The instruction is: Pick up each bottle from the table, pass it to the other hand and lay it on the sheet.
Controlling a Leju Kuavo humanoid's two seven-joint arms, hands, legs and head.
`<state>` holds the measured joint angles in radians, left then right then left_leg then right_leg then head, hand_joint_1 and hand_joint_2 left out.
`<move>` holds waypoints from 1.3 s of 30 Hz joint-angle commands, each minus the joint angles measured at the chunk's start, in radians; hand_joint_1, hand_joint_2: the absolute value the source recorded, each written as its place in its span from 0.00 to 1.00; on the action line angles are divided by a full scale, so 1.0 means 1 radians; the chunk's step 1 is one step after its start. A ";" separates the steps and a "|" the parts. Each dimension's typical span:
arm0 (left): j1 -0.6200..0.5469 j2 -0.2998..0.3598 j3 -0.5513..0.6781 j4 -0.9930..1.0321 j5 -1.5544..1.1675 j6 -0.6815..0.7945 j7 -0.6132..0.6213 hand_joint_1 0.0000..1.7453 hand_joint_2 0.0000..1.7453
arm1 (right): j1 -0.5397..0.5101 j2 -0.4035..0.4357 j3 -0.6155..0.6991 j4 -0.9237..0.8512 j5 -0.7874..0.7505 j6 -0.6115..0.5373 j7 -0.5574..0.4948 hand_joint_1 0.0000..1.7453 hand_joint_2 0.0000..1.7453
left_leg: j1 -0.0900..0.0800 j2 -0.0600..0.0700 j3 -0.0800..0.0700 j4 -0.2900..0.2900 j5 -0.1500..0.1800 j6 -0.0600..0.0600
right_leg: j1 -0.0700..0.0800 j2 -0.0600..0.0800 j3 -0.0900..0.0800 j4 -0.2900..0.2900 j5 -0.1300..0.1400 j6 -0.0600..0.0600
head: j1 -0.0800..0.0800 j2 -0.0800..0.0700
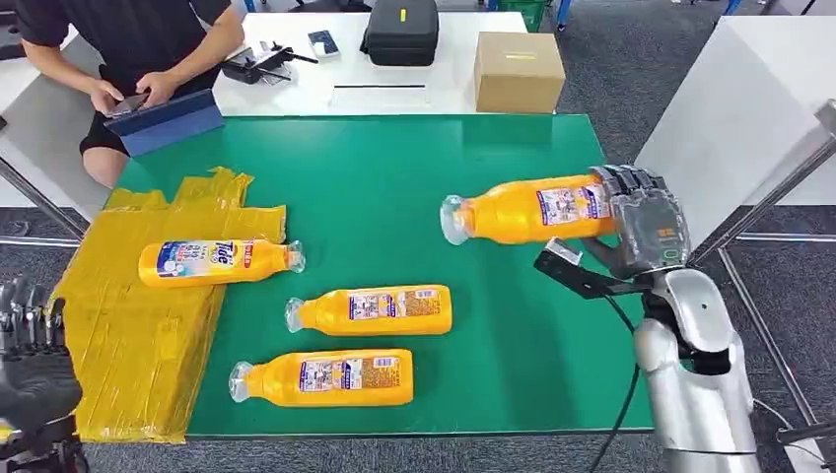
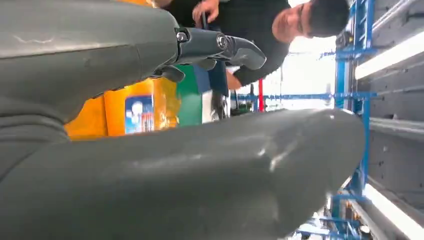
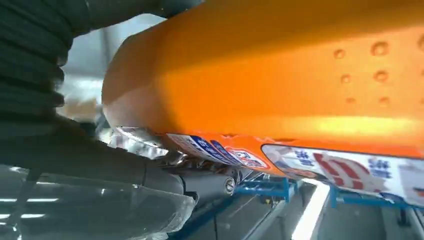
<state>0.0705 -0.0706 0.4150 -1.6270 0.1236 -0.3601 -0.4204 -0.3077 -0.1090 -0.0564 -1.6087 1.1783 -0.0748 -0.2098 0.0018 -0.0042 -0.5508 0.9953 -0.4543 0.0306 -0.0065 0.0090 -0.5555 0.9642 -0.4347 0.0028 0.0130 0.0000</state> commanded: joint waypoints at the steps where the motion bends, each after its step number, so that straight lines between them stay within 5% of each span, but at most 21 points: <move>1: -0.048 -0.004 -0.085 0.094 -0.009 0.019 -0.008 0.00 1.00 | -0.059 0.116 0.103 -0.020 -0.106 -0.023 0.005 1.00 1.00 | -0.001 0.001 0.001 -0.001 0.000 -0.003 | -0.001 0.000 0.000 0.001 0.000 -0.001 | 0.000 0.000; 9: -0.193 0.027 -0.281 0.171 0.043 0.031 0.016 0.00 1.00 | -0.312 0.265 0.437 0.450 -0.260 -0.133 0.068 1.00 1.00 | 0.000 0.007 0.000 -0.001 0.002 -0.004 | 0.000 0.006 -0.001 0.001 0.002 -0.001 | 0.000 0.000; 14: -0.275 0.020 -0.357 0.206 0.061 0.074 0.052 0.00 1.00 | -0.368 0.346 0.469 0.595 -0.322 -0.172 0.091 1.00 1.00 | 0.000 0.001 0.000 0.000 0.005 -0.006 | 0.000 0.001 -0.001 0.002 0.002 -0.001 | 0.000 0.000; 24: -0.271 0.028 -0.362 0.209 0.066 0.080 0.049 0.00 1.00 | -0.374 0.339 0.471 0.604 -0.329 -0.177 0.084 1.00 1.00 | 0.000 0.001 -0.001 0.000 0.004 -0.004 | 0.000 0.000 0.000 0.002 0.001 0.000 | 0.000 0.000; 28: -0.399 0.013 -0.395 0.311 0.089 0.119 0.054 0.00 1.00 | -0.493 0.458 0.456 0.837 -0.376 -0.195 0.072 1.00 1.00 | -0.001 0.001 -0.003 0.002 0.004 -0.005 | -0.001 0.001 -0.003 0.005 0.001 0.000 | 0.000 0.000; 39: -0.442 0.045 -0.489 0.415 0.244 0.192 -0.025 0.00 1.00 | -0.662 0.458 1.076 0.921 -0.975 -0.337 0.211 1.00 1.00 | 0.000 0.003 -0.002 0.000 0.005 -0.006 | 0.000 0.003 -0.004 0.004 0.003 -0.003 | 0.000 0.000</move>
<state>-0.3298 -0.0710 0.0026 -1.3378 0.3060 -0.1911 -0.4097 -0.8056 0.3475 0.6205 -0.8190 0.3854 -0.3693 -0.0480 0.0028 -0.0041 -0.5546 0.9955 -0.4481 0.0269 -0.0060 0.0100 -0.5592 0.9667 -0.4310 0.0005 0.0134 0.0000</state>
